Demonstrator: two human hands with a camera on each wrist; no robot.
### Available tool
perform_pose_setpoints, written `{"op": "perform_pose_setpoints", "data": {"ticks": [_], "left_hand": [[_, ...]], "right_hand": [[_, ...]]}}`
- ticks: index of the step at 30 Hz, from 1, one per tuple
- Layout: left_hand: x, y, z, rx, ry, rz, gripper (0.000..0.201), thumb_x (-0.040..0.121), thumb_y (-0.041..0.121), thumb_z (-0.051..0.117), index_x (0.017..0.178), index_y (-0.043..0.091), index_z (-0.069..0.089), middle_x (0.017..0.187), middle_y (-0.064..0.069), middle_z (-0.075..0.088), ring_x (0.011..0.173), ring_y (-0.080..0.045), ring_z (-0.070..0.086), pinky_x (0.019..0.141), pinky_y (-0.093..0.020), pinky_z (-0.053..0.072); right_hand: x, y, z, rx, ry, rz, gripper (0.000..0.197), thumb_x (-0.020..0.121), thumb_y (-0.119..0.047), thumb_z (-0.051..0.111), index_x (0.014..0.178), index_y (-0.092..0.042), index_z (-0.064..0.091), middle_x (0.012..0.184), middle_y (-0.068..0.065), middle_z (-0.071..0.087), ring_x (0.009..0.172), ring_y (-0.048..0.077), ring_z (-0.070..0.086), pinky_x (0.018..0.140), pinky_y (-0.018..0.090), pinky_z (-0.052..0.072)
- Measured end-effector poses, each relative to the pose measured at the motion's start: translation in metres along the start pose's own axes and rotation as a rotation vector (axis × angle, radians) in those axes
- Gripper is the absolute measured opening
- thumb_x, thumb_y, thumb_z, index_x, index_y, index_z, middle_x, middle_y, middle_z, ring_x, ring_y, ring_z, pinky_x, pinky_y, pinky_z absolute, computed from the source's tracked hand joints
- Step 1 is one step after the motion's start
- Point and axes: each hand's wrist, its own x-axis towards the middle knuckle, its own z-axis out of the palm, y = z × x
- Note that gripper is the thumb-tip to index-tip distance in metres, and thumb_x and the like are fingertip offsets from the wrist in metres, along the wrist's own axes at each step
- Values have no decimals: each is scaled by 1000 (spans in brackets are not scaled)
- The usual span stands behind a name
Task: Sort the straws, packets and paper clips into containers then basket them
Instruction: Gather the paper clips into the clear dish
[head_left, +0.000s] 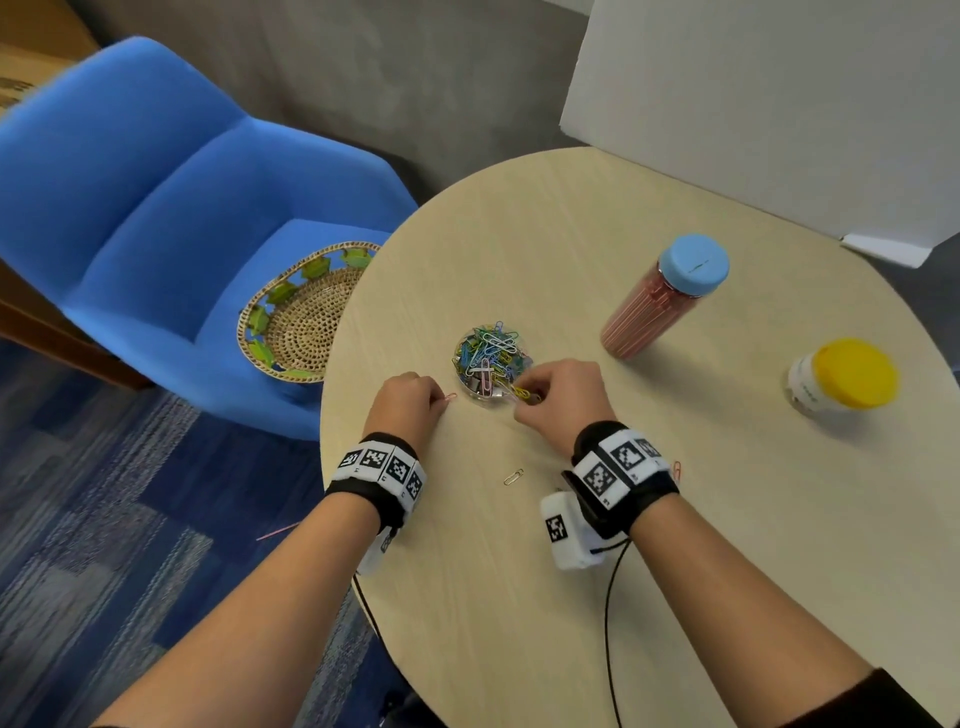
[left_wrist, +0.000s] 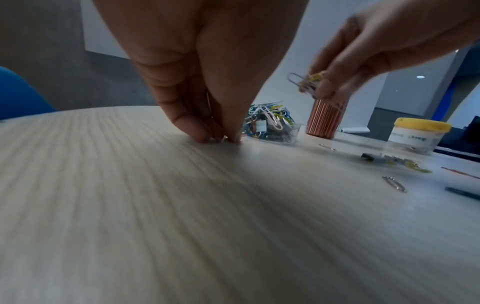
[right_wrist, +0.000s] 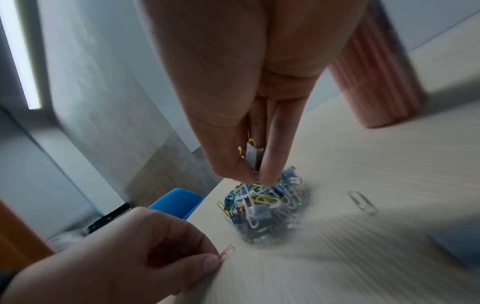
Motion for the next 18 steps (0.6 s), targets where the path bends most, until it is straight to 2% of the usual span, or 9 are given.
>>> {"op": "perform_pose_setpoints", "data": {"ticks": [3,6,10,15,18], "left_hand": [[2,-3,1,-2,-29,2,25,96,30,59,98,9,71,96,-11,64,96,-28,58,79,-31,42],[2,-5,-2,-15,-37,34,24,96,26,58,98,7,71,96,-12,65,95,-28,58,81,-32,42],[-1,-10,-6,-68,-19,82,22,95,24,60,94,6,73,93,-11,66,92,-28,58,82,-35,45],[-4,-17,-3,-109,19,98,17,93,23,63,94,9,73,90,-7,66,89,-23,59,79,-29,43],[-6,-18,-3,-111,27,100,17,92,24,64,94,10,73,89,-6,66,87,-22,59,77,-26,40]], "right_hand": [[19,-23,0,-95,-20,-69,21,80,-17,75,101,-19,78,91,0,72,77,9,63,83,20,52],[33,-39,6,-277,-101,-130,19,87,-18,69,104,-18,76,101,5,69,90,20,66,88,30,55],[40,-47,15,-496,-180,-172,22,91,-14,61,110,-14,72,112,11,64,97,29,65,87,33,55],[42,-41,19,-497,-122,-229,27,90,-9,58,114,-14,68,109,12,65,98,31,64,82,33,52],[43,-37,21,-477,-120,-290,22,90,-10,61,110,-11,70,111,10,61,97,31,62,78,32,47]]}}
